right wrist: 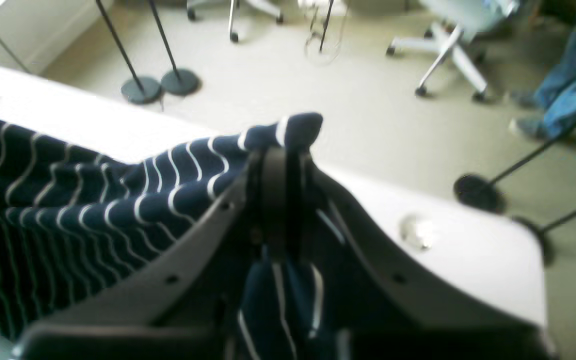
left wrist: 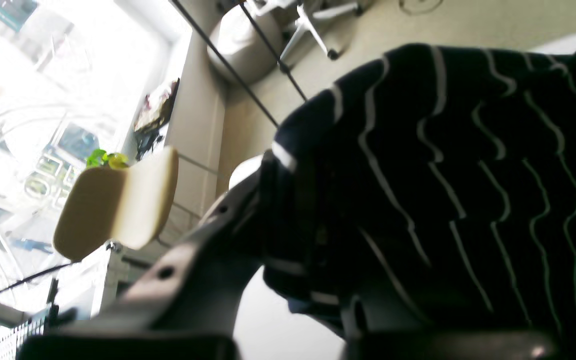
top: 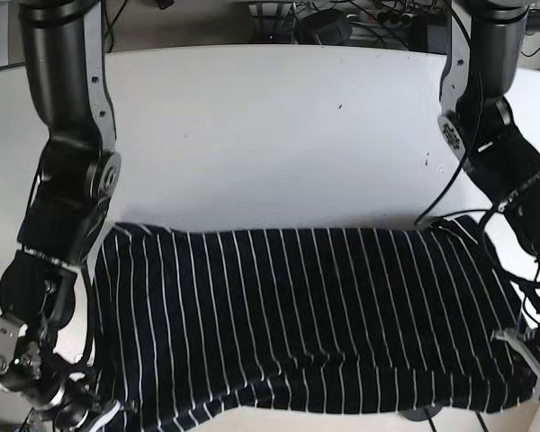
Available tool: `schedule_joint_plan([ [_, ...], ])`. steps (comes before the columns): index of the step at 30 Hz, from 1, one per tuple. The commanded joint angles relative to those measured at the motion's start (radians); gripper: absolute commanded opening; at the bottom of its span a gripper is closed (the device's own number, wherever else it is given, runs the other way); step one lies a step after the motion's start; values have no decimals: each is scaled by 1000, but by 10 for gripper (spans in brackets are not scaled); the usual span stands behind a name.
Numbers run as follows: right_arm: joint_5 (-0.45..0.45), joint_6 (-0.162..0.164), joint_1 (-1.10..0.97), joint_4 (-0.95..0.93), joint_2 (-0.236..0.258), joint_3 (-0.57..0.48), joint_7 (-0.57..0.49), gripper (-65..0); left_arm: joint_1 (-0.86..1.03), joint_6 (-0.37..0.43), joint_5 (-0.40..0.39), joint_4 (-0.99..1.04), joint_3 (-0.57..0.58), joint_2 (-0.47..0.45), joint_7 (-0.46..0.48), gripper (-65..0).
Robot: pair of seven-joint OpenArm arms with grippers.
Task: Fold the T-shirt properly
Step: 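Lift the shirt with both grippers and drag it across the table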
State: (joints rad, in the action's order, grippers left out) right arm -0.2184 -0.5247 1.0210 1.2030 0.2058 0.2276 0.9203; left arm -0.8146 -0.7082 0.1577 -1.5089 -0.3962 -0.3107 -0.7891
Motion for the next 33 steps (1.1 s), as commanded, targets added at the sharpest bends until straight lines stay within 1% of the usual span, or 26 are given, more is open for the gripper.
schedule_joint_plan([
  [1,-22,-7,126,-16,21,-4,-37,-633,-142,10,-5,38,15,-31,29,-635],
  [4,-31,-2,238,-25,51,-83,-37,-633,-285,10,-8,101,46,-49,29,-635],
  [6,-32,-2,281,-22,59,-115,-37,-633,-354,10,-10,120,50,-61,29,-635],
  [8,-29,-2,284,-7,63,-112,-36,-633,-395,10,-10,121,50,-61,27,-635],
  [9,-32,-2,284,15,82,-116,-34,-633,-398,10,-10,113,50,-68,27,-635],
  [11,-32,-2,284,53,88,-109,10,-633,-380,10,-11,90,49,-87,27,-635],
  [12,-32,-2,255,84,90,-109,32,-633,-346,10,-11,74,44,-91,27,-635],
  [14,-32,-2,120,216,86,-50,61,-633,-231,10,-11,12,36,-91,27,-635],
  [15,-32,-2,22,294,83,-12,99,-633,-144,10,-11,-42,4,-91,26,-635],
  [16,-32,-2,-38,337,82,3,119,-633,-78,10,-13,-74,-20,-89,26,-635],
  [19,-32,-4,-267,458,40,57,130,-633,105,10,-14,-138,-65,-74,26,-636],
  [21,-32,-7,-411,530,17,86,130,-633,231,10,-14,-180,-135,-44,26,-636],
  [22,-32,-7,-523,585,-3,109,130,-633,326,10,-14,-207,-186,-25,29,-636],
  [24,-32,-7,-649,644,-32,146,130,-633,441,10,-14,-216,-228,0,32,-637],
  [26,-32,-7,-792,719,-76,169,130,-633,571,10,-16,-238,-278,26,32,-639],
  [29,-32,-10,-936,762,-113,197,130,-633,717,10,-16,-281,-349,55,32,-639],
  [31,-32,-12,-1031,785,-116,217,130,-633,808,10,-16,-312,-360,61,32,-640],
  [33,-32,-13,-1100,792,-121,235,128,-633,884,10,-16,-338,-398,72,32,-640],
])
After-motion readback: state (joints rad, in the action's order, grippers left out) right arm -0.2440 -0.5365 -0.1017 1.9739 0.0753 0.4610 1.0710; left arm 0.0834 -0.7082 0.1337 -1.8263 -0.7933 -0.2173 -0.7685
